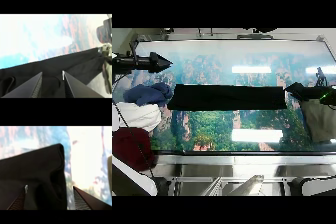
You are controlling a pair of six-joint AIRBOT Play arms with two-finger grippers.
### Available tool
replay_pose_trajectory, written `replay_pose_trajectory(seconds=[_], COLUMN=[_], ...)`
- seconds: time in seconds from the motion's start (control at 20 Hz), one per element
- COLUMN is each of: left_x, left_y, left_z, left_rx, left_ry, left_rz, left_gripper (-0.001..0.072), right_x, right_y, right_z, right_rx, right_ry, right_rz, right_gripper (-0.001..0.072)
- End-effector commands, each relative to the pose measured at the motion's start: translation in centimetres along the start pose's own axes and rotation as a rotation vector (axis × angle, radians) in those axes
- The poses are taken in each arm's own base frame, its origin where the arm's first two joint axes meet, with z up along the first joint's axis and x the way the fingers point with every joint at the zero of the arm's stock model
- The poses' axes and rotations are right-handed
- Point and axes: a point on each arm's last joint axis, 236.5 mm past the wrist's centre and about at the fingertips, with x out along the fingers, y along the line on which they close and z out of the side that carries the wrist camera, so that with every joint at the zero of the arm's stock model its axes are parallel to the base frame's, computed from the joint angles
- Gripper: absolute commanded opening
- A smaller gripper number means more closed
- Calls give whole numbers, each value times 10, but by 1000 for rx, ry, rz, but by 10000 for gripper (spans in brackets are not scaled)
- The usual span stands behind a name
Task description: Fold the shirts.
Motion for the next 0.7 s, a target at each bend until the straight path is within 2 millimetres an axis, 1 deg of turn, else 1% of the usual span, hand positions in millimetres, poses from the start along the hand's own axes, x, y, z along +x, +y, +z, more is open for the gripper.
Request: replay_pose_trajectory(seconds=[0.0,0.05,0.1,0.2,0.25,0.3,0.35,0.4,0.45,0.5,0.55,0.65], left_x=[-8,-8,-7,-3,1,5,9,13,18,24,32,59], left_y=[-9,-11,-13,-20,-24,-29,-34,-39,-44,-50,-55,-59], left_z=[-2,-5,-9,-15,-20,-24,-27,-31,-35,-38,-44,-68], left_rx=[-12,-12,-10,-4,1,6,12,18,24,31,31,14], left_ry=[25,39,55,85,104,123,138,155,171,185,203,266], left_rz=[-15,-22,-29,-43,-52,-61,-68,-77,-85,-92,-101,-104], left_gripper=[229,67,8,7,8,7,8,7,7,7,7,6], right_x=[16,21,27,36,40,44,45,44,42,40,36,25], right_y=[-11,-9,-4,6,10,14,16,19,22,26,30,44], right_z=[-22,-29,-34,-41,-43,-44,-42,-39,-36,-32,-27,-17], right_rx=[33,35,32,37,35,28,21,12,2,-8,-15,-30], right_ry=[94,132,168,225,244,256,256,252,251,248,243,235], right_rz=[-1,22,48,90,101,111,114,117,123,129,135,151], right_gripper=[635,634,634,631,572,423,327,158,49,15,15,14])
